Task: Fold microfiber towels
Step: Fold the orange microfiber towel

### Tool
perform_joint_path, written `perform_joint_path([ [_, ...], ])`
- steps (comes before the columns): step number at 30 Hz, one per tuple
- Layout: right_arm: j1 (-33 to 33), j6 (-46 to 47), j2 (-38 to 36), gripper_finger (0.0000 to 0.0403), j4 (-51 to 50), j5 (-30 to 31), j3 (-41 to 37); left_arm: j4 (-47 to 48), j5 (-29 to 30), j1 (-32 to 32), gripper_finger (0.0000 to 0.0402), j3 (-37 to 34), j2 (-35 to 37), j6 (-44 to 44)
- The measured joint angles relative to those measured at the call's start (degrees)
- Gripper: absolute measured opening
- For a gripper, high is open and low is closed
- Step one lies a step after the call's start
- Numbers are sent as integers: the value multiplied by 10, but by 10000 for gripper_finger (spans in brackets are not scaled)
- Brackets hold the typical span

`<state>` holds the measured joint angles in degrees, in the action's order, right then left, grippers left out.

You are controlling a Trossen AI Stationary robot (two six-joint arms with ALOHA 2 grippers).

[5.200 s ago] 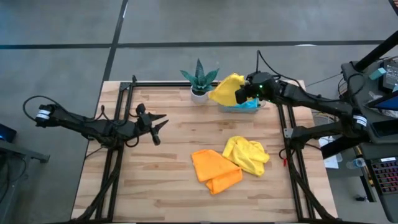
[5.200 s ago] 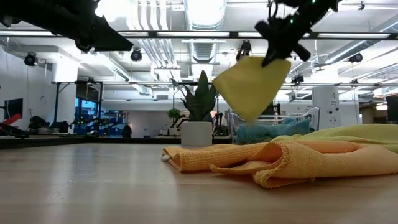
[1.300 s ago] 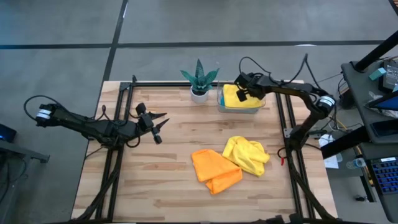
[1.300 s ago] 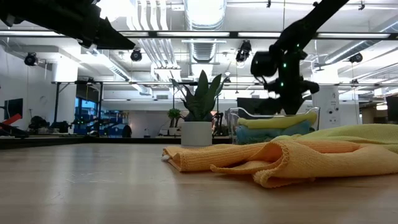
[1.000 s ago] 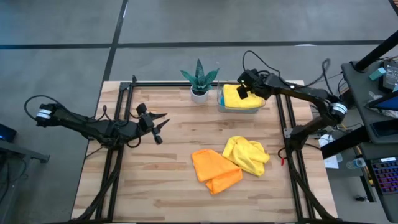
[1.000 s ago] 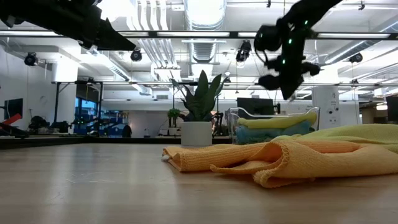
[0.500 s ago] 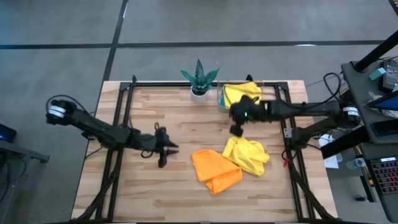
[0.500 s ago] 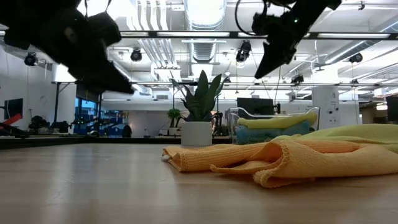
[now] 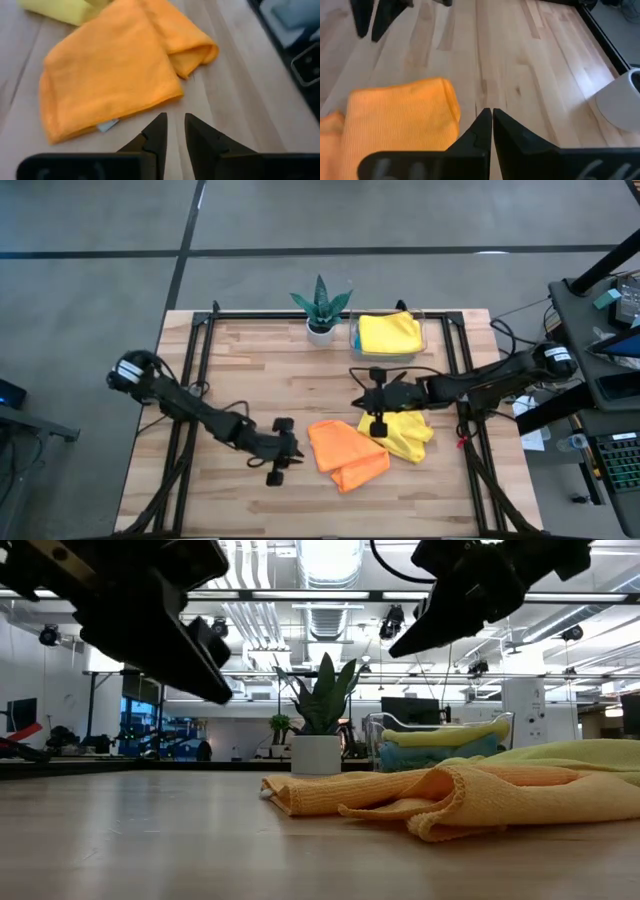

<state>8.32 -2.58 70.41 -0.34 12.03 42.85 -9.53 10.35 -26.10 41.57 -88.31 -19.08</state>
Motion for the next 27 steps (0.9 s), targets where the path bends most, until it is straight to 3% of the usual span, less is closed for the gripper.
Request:
perform_joint_path([
  [4,9,15,0,9,37,0,-31,90,-9,3,92,59,-36,35],
  [13,28,17,0,9,227,0,-138,97,46,1,198,136,-114,189],
  [17,28,22,0,9,261,0,-159,88,36,5,205,148,-138,232],
  [27,28,11,0,9,286,0,-160,23,-15,33,205,142,-193,230],
])
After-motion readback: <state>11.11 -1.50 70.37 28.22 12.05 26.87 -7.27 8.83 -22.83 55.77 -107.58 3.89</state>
